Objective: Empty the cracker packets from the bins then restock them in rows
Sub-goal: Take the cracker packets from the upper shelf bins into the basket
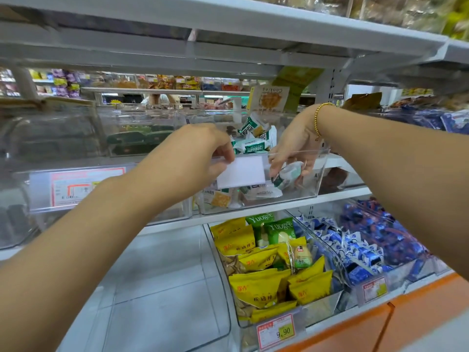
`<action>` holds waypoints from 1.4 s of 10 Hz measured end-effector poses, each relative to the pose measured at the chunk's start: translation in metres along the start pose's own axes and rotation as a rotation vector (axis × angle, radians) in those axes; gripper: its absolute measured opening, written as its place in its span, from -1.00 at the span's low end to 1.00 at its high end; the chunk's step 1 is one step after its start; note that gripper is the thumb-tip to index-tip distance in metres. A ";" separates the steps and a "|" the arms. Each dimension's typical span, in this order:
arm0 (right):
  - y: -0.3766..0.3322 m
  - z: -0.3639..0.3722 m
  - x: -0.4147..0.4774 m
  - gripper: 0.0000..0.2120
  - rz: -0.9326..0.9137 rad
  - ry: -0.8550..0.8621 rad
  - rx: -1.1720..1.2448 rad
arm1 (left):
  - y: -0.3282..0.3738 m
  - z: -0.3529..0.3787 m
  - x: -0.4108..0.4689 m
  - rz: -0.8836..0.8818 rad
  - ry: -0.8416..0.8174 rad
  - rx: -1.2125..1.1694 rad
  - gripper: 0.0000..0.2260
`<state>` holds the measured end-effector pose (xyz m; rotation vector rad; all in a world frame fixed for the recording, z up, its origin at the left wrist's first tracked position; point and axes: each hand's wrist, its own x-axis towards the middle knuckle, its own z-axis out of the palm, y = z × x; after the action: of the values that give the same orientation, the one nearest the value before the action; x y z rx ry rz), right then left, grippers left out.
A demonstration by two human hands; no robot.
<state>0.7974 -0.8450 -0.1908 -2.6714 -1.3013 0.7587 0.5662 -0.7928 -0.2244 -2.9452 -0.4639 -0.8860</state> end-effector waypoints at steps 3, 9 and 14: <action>-0.007 -0.015 0.000 -0.58 -0.110 -0.069 0.103 | 0.004 -0.007 0.018 -0.063 -0.096 -0.075 -0.94; 0.055 -0.049 -0.033 -0.52 -0.348 0.905 0.476 | -0.005 0.050 0.171 -0.195 -0.410 0.059 -0.69; 0.066 -0.041 -0.011 -0.57 -0.524 1.043 0.466 | -0.014 0.118 0.207 -0.176 -0.548 0.377 0.03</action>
<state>0.8579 -0.8900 -0.1689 -1.7329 -1.1778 -0.3440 0.7898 -0.7092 -0.2110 -2.7743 -0.8119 0.0364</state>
